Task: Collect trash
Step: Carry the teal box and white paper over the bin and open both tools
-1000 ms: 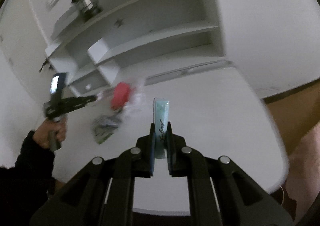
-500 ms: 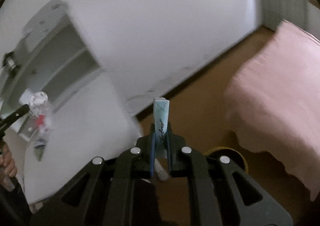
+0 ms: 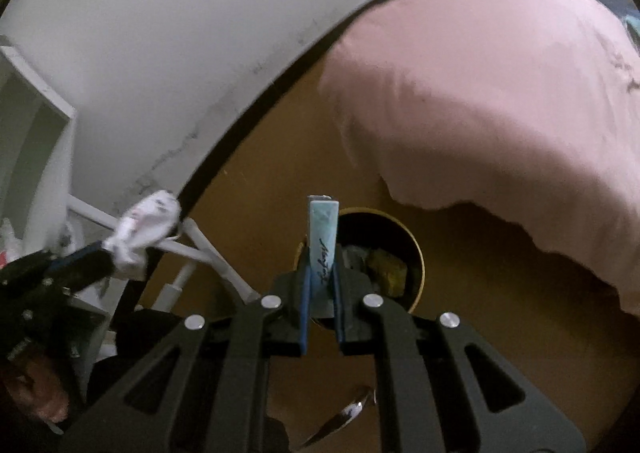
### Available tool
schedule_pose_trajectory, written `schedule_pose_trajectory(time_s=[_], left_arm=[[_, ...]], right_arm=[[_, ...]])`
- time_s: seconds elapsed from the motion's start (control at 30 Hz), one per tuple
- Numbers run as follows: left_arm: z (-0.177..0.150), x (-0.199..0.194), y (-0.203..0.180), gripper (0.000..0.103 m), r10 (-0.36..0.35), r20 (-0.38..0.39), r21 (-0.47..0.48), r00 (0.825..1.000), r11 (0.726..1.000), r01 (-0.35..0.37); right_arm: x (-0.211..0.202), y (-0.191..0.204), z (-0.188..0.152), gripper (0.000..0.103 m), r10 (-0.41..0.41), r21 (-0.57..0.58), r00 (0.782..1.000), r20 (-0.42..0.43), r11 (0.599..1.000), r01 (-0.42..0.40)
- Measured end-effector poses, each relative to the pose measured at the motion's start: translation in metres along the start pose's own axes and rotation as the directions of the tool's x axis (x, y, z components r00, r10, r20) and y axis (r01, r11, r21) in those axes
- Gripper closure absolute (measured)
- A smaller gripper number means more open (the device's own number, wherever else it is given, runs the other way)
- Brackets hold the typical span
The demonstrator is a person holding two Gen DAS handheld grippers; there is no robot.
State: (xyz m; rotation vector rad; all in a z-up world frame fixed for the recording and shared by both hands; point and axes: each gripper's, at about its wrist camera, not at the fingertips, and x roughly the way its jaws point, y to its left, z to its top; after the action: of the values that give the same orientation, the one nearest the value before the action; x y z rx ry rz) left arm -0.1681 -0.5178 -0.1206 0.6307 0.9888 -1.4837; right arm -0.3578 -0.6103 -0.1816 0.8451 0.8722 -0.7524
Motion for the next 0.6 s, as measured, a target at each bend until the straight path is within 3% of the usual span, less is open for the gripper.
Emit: schedule_pose_trajectory(time_s=[0.13,0.2,0.33,0.43,0.47,0.5,0.57,0.6], left_arm=[[0.0,0.048,0.005,0.096,-0.052,-0.064,0.0,0.997,0.999,0.052],[-0.002,0.068,0.005,0.095,-0.042,-0.091,0.013,0.995,0.999,0.043],[-0.005,0.09,0.011,0.095,-0.063,-0.132,0.006,0.989,0.998,0.065],[0.001,0.099,-0.001,0.088,-0.055,-0.145,0.009,0.988,0.998,0.057],[0.003,0.101,-0.001,0.076,-0.049,-0.15,0.006,0.987,0.999,0.05],[0.004,0.097,0.001,0.056,-0.048,-0.153,-0.004,0.987,0.999,0.048],[0.009,0.092,0.001,0.041,-0.048,-0.135,-0.018,0.99,0.999,0.046],[0.011,0.092,0.001,0.038,-0.041,-0.122,-0.019,0.992,0.999,0.039]], right_arm=[[0.022,-0.007,-0.003,0.093,-0.002,0.02,0.999,-0.043,1.0,0.003],[0.031,-0.01,-0.001,0.093,-0.002,0.027,0.998,-0.059,1.0,0.004],[0.039,-0.015,-0.005,0.093,-0.002,0.032,0.997,-0.071,0.999,0.004],[0.045,-0.019,-0.002,0.093,-0.004,0.041,0.997,-0.082,0.999,0.007],[0.047,-0.021,-0.002,0.093,-0.003,0.045,0.996,-0.086,0.999,0.007],[0.046,-0.021,-0.004,0.093,-0.004,0.046,0.996,-0.089,0.999,0.008],[0.048,-0.02,-0.005,0.093,-0.007,0.047,0.995,-0.096,0.999,0.011],[0.05,-0.02,-0.004,0.093,-0.009,0.046,0.995,-0.1,0.999,0.013]])
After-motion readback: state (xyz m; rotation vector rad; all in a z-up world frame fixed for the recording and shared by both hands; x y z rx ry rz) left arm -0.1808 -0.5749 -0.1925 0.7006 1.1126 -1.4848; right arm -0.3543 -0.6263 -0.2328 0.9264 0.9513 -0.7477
